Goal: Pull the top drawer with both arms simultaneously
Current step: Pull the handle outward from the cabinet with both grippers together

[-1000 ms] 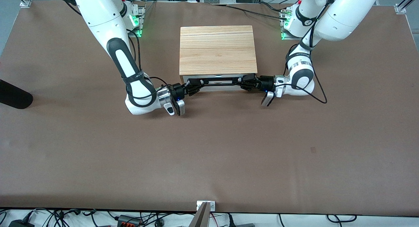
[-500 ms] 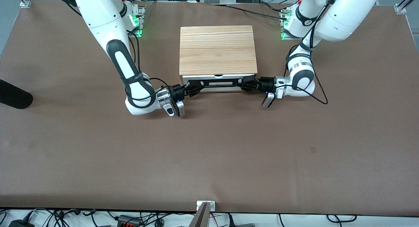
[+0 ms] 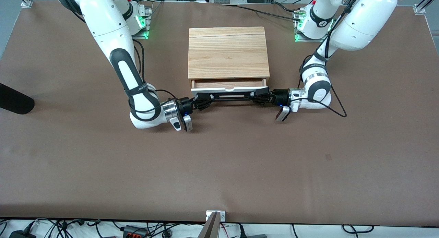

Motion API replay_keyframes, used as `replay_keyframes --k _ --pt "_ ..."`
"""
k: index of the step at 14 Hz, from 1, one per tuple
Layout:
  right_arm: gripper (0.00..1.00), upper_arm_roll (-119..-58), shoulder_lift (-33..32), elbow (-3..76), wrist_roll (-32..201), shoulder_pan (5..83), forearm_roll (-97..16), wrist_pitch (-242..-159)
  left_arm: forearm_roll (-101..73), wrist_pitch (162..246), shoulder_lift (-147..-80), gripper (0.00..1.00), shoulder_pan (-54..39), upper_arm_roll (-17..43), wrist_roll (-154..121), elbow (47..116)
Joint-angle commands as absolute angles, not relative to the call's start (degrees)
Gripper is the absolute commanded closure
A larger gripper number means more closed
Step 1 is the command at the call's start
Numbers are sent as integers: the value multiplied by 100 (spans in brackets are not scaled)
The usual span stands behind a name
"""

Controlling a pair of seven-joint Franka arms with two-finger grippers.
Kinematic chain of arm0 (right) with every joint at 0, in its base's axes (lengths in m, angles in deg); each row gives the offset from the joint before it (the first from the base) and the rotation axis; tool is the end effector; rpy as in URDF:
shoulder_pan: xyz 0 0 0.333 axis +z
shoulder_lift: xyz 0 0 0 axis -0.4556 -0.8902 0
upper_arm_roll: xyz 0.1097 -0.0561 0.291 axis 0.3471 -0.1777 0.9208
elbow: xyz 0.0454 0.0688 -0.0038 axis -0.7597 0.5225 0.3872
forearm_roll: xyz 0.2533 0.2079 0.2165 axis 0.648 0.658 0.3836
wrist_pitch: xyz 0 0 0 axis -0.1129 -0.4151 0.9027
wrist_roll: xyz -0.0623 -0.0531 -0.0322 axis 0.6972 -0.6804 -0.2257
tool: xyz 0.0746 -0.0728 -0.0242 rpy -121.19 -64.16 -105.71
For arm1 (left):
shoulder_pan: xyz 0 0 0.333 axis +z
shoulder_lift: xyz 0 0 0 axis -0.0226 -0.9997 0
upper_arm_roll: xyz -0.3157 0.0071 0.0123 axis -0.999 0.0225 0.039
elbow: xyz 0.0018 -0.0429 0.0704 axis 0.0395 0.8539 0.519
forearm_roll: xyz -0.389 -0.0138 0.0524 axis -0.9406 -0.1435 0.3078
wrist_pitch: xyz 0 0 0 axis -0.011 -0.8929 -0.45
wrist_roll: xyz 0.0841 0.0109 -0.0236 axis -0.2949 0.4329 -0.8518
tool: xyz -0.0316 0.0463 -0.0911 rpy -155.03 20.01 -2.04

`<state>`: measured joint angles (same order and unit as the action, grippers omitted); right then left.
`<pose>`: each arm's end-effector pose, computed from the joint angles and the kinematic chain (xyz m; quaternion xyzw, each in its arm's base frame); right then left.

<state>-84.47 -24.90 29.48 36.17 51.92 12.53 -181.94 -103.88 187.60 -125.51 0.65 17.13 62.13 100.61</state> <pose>0.5695 0.3549 0.1656 -0.7282 -0.1515 0.0923 0.6620 0.5069 -0.2278 0.1437 0.6902 -0.0220 0.0287 0.7227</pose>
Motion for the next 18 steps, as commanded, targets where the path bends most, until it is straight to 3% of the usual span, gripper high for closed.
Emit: replay_keyframes --k 1,8,10,11,12,13,18 --pt "91 -8431 -2907 2449 3650 5093 1261 -18257 -10432 18760 -12802 99 261 1696 6506 9578" --pt "91 -8431 -3145 2070 3720 5075 1322 -18441 -10344 18742 -12978 99 305 1828 6436 9172" --pt "91 -8431 -3154 2009 3729 5066 1331 -18450 -10344 18742 -12987 75 296 1828 6418 9173" --pt "91 -8431 -3172 2000 3729 5057 1331 -18450 -10344 18742 -12995 52 296 1828 6418 9173" --pt "60 -8431 -3172 2000 3755 5057 1349 -18450 -10344 18733 -12995 1 305 1828 6505 9190" --pt "1 -8440 -3154 2000 3877 5057 1332 -18442 -10335 18724 -12995 0 331 1828 6558 9190" --pt "0 -8440 -3128 1991 3913 5057 1340 -18485 -10177 18724 -12943 0 419 1828 6542 9181"
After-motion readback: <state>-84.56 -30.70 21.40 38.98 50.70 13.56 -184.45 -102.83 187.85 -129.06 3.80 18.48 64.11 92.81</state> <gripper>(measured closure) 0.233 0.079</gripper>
